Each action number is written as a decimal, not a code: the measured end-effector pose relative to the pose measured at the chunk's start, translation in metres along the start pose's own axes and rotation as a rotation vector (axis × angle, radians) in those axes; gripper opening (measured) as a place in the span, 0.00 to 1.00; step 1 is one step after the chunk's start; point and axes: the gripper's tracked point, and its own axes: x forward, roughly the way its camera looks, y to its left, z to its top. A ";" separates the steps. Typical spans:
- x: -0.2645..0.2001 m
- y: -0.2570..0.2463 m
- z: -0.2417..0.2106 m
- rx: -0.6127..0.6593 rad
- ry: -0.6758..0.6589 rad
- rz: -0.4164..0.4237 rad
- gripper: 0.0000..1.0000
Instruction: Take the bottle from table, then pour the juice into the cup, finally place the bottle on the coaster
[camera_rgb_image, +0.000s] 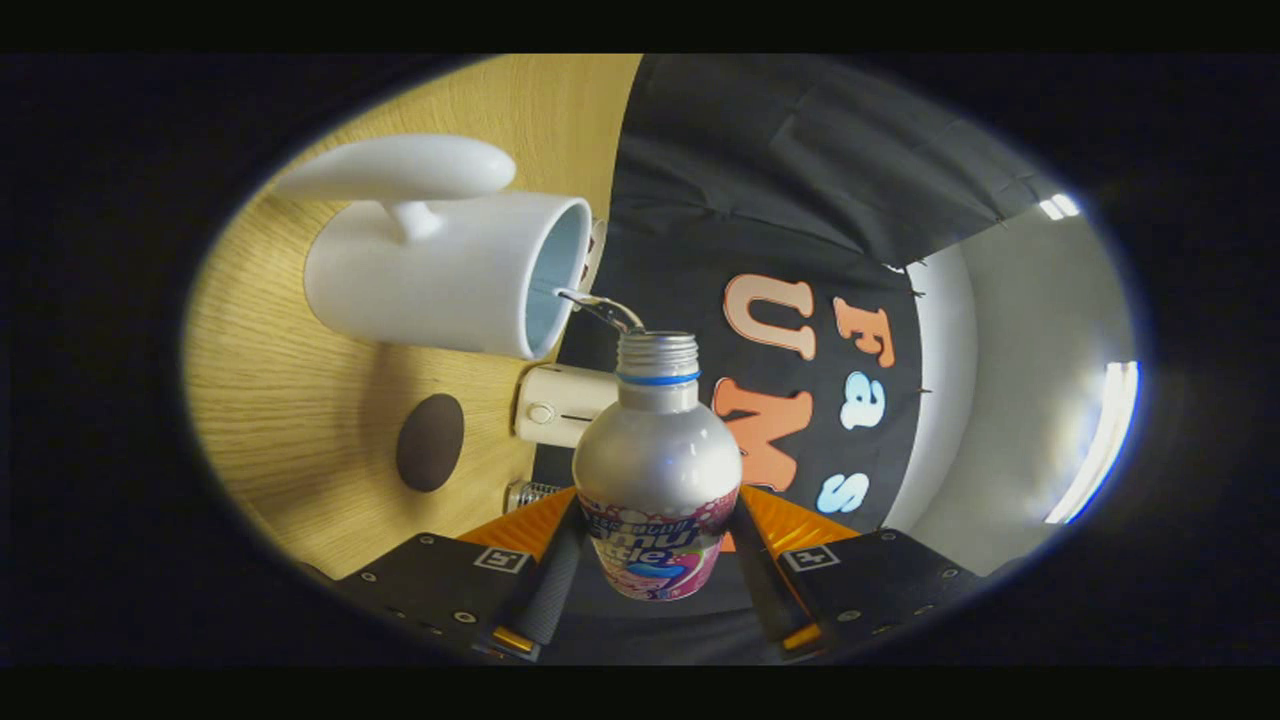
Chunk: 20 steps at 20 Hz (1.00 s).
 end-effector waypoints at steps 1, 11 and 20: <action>0.000 -0.001 0.000 -0.006 -0.003 -0.002 0.76; 0.004 -0.017 0.003 -0.046 -0.021 -0.026 0.76; 0.003 -0.019 -0.002 -0.082 -0.025 -0.035 0.76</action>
